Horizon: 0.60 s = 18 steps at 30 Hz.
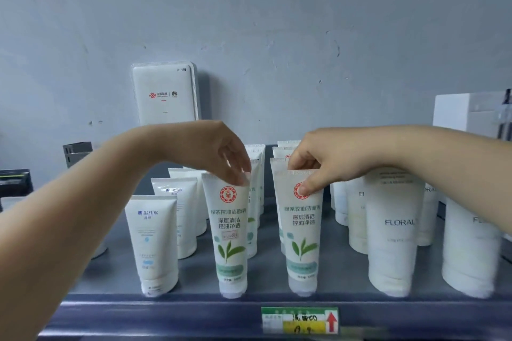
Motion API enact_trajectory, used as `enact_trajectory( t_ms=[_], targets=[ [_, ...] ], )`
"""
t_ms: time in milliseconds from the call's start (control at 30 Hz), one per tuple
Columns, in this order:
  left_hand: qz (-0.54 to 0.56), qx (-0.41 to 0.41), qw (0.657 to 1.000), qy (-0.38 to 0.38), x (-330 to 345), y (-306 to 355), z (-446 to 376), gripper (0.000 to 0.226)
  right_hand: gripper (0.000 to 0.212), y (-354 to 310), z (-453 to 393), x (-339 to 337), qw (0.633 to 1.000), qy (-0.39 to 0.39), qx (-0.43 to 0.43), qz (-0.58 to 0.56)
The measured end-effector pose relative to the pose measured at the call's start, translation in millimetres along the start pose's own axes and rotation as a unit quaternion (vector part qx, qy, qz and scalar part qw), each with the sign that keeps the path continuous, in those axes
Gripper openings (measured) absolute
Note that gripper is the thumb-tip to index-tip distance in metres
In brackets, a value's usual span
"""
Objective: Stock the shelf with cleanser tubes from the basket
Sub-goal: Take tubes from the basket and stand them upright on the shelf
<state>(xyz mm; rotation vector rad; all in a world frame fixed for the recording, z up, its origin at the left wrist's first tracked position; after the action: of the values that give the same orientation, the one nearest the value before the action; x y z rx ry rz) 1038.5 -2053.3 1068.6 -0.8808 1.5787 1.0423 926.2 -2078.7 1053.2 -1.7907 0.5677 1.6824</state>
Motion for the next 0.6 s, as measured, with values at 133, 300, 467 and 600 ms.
enact_trajectory(
  t_ms=[133, 300, 467, 600],
  targets=[
    [0.029, 0.021, 0.999, -0.029, 6.5, -3.6, 4.8, 0.019, 0.005, 1.4, -0.8, 4.3, 0.998, -0.039, 0.004, -0.055],
    [0.047, 0.042, 0.997, -0.041, 10.4, -1.2, 3.1, 0.019, 0.016, -1.4, 0.0, 5.8, 0.995, -0.061, 0.0, -0.08],
    [0.063, 0.059, 0.995, -0.041, 10.9, -2.2, 3.4, 0.016, 0.012, -0.9, 1.3, 4.1, 0.994, -0.058, 0.01, -0.089],
    [0.113, 0.082, 0.989, 0.05, -11.8, -2.7, -1.2, 0.01, 0.009, 4.1, -3.7, -24.5, 0.989, 0.034, 0.035, -0.142]
  ],
)
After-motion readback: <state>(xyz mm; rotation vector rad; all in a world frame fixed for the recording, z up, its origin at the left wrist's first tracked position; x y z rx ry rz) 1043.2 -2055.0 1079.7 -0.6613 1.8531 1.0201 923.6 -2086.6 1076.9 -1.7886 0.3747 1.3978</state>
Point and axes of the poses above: each hand's wrist, its own z-axis away from the middle knuckle, its own x-axis out of the palm, y = z × x, the point moved 9 cm from there along -z, towards the middle knuckle, and after that the axes turned 11 degrees about x, right-handed, at the moved point
